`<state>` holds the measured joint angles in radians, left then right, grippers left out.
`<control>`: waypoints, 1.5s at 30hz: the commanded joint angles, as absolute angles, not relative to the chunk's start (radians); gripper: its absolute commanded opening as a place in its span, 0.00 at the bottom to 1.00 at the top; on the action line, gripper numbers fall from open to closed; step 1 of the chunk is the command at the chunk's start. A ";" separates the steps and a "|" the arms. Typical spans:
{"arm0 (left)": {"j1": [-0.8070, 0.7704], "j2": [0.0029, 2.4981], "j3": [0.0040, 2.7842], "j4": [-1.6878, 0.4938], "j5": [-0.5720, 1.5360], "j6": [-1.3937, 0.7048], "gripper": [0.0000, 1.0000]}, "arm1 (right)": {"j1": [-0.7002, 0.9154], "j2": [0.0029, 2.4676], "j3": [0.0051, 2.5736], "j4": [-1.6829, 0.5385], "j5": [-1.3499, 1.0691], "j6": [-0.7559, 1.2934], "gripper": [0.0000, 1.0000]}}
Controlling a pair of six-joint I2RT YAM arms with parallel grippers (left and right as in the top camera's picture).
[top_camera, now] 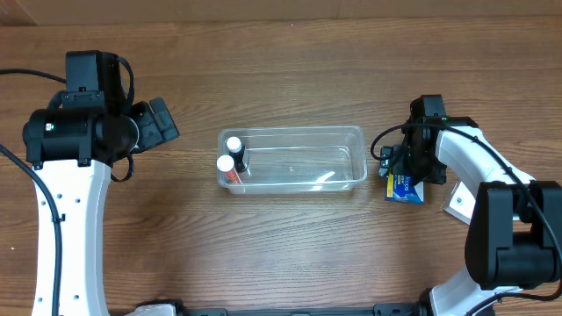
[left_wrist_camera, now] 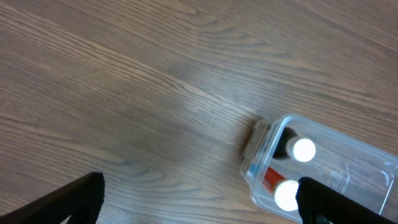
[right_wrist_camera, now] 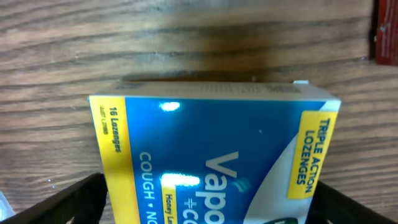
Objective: Pack container
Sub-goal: 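Lower right gripper onto the blue VapoDrops box and grasp it, then carry the VapoDrops box into the container's right end and release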
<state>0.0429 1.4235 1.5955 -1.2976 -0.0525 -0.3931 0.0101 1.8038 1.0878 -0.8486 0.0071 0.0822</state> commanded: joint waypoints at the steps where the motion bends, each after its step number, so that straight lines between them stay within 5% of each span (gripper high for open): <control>1: 0.046 1.427 1.590 -1.305 -0.044 -0.389 1.00 | 0.011 1.798 1.067 -0.841 0.006 0.090 0.89; 15: 0.046 1.427 1.590 -1.306 -0.044 -0.388 1.00 | 0.011 1.797 1.102 -0.885 0.006 0.090 0.73; 24: 0.046 1.427 1.590 -1.305 -0.044 -0.381 1.00 | 0.081 1.572 1.515 -1.192 0.004 0.115 0.72; 33: 0.046 1.427 1.590 -1.313 -0.044 -0.381 1.00 | 0.424 1.597 1.486 -1.109 0.006 0.350 0.75; 45: 0.046 1.427 1.590 -1.316 -0.049 -0.381 1.00 | 0.433 1.797 1.485 -1.113 -0.002 0.349 0.76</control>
